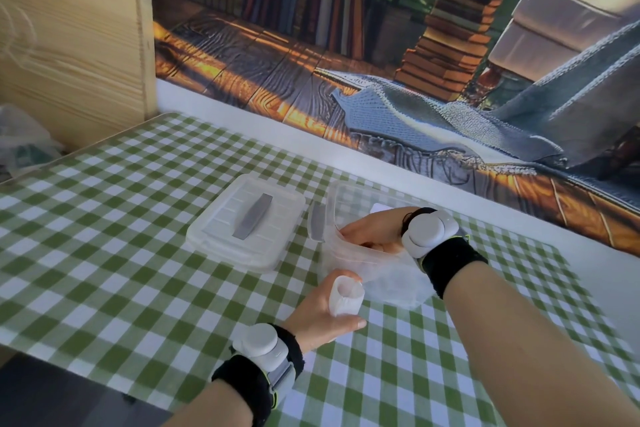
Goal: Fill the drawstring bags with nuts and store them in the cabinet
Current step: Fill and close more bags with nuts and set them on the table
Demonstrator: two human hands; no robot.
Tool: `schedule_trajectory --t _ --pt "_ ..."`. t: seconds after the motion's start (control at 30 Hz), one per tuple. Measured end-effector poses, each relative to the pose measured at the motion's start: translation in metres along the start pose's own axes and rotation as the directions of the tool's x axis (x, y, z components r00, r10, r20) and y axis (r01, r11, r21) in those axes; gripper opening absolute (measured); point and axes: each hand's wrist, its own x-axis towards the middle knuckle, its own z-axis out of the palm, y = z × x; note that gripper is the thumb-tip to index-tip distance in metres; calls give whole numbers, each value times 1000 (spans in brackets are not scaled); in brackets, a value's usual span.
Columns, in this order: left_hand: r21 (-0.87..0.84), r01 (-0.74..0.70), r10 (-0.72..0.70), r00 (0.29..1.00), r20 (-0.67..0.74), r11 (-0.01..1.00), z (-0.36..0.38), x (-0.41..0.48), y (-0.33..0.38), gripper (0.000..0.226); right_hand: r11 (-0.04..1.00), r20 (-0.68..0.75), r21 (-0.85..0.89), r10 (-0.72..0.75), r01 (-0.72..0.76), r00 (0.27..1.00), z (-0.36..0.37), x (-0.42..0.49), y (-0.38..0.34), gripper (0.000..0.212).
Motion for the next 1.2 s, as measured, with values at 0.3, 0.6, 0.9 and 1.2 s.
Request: schedule_trajectory --t 0.3,0.6,0.9,1.2 --pt "-39 6 -6 1000 1 999 -1 -1 5 46 895 -315 -440 -232 75 920 12 -20 -5 17" --pt "-3 6 -7 1000 -10 1000 0 -3 6 42 846 -574 -366 -533 387 622 47 -61 23 7" --pt "132 -25 28 1000 -15 991 2 -8 12 50 804 -575 -432 -594 409 562 105 -54 69 13" --pt "173 -26 29 999 -15 985 4 -11 15 49 776 -572 -536 -623 332 534 109 -40 77 21"
